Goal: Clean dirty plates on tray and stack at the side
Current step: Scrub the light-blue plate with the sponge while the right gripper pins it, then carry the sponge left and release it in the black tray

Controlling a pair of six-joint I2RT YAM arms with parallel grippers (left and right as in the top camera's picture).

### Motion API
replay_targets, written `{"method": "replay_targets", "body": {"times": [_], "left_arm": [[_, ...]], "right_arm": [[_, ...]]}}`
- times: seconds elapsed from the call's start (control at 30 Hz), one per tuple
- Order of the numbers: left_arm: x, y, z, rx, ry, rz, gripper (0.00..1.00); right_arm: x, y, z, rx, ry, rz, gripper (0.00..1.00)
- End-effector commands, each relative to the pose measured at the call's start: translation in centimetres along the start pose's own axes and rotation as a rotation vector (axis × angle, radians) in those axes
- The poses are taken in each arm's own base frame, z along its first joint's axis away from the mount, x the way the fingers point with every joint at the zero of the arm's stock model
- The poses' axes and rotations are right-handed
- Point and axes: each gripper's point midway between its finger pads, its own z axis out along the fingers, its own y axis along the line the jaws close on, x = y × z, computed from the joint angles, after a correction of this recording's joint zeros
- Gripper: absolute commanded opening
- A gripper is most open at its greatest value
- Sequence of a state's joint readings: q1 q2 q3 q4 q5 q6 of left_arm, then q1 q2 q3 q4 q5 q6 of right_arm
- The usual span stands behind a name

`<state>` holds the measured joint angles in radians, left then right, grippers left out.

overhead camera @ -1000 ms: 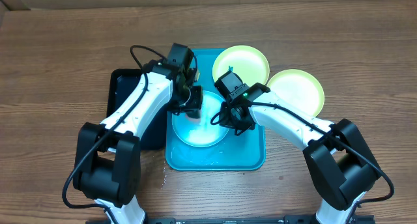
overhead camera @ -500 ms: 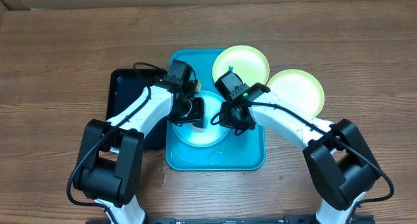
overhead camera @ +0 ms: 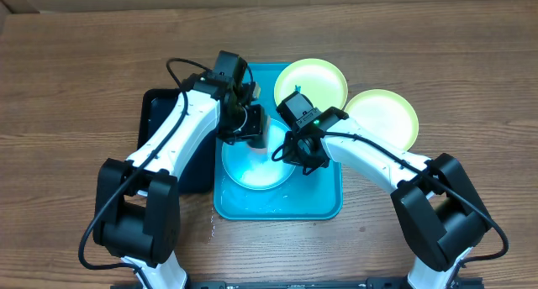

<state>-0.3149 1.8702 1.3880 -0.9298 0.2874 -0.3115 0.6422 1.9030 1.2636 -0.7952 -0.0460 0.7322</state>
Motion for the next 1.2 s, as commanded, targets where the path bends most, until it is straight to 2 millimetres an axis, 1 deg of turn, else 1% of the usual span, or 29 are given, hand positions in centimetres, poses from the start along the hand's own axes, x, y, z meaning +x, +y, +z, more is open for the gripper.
{"method": "replay_targets", "body": {"times": [0.0, 0.23, 0.33, 0.4, 0.47, 0.5, 0.6, 0.67, 0.7, 0.77, 0.83, 0.9, 0.93, 1.0, 1.1, 1.17], "left_arm": [[0.5, 3.0, 0.4, -0.191, -0.016, 0.023, 0.05], [3.8, 5.8, 3.6, -0.268, 0.057, -0.026, 0.04], [4.9, 6.4, 4.8, -0.263, 0.069, -0.03, 0.04], [5.5, 5.6, 5.5, -0.202, 0.087, -0.032, 0.04], [5.8, 3.9, 5.9, -0.098, 0.108, -0.032, 0.04], [5.8, 2.8, 6.0, -0.039, 0.115, -0.032, 0.04], [5.4, -1.4, 5.6, 0.201, 0.121, -0.006, 0.04], [4.7, -3.6, 5.0, 0.325, 0.105, 0.019, 0.04], [4.2, -4.1, 4.7, 0.353, 0.091, 0.027, 0.04], [3.0, -4.5, 3.7, 0.369, 0.059, 0.024, 0.04], [1.6, -4.3, 2.3, 0.364, 0.025, 0.018, 0.04], [0.2, -3.3, 0.6, 0.323, -0.014, -0.001, 0.04], [-0.7, -2.2, -0.6, 0.279, -0.042, -0.019, 0.04], [-1.7, -0.6, -2.4, 0.229, -0.075, -0.046, 0.04], [-2.7, 2.3, -5.3, 0.165, -0.115, -0.074, 0.04], [-2.9, 5.0, -6.9, 0.101, -0.134, -0.121, 0.04]], "right_arm": [[0.2, 0.1, 0.3, -0.001, 0.007, -0.008, 0.04], [0.2, 0.1, 0.3, 0.0, 0.008, -0.008, 0.04], [0.2, 0.1, 0.3, 0.0, 0.008, -0.007, 0.04], [0.2, 0.1, 0.3, -0.001, 0.008, -0.007, 0.04], [0.2, 0.1, 0.3, -0.001, 0.007, -0.008, 0.04], [0.2, 0.1, 0.3, -0.001, 0.007, -0.008, 0.04], [0.2, 0.1, 0.3, -0.001, 0.007, -0.008, 0.04], [0.2, 0.1, 0.3, 0.0, 0.007, -0.008, 0.04], [0.3, 0.1, 0.3, 0.0, 0.008, -0.008, 0.04], [0.3, 0.1, 0.3, 0.001, 0.008, -0.007, 0.04], [0.3, 0.0, 0.3, 0.003, 0.01, -0.007, 0.04], [0.3, 0.0, 0.3, 0.004, 0.011, -0.008, 0.04], [0.3, 0.0, 0.3, 0.005, 0.011, -0.008, 0.04], [0.3, 0.0, 0.3, 0.006, 0.011, -0.007, 0.04], [0.3, 0.0, 0.3, 0.006, 0.011, -0.007, 0.04], [0.3, 0.0, 0.3, 0.005, 0.011, -0.007, 0.04]]}}
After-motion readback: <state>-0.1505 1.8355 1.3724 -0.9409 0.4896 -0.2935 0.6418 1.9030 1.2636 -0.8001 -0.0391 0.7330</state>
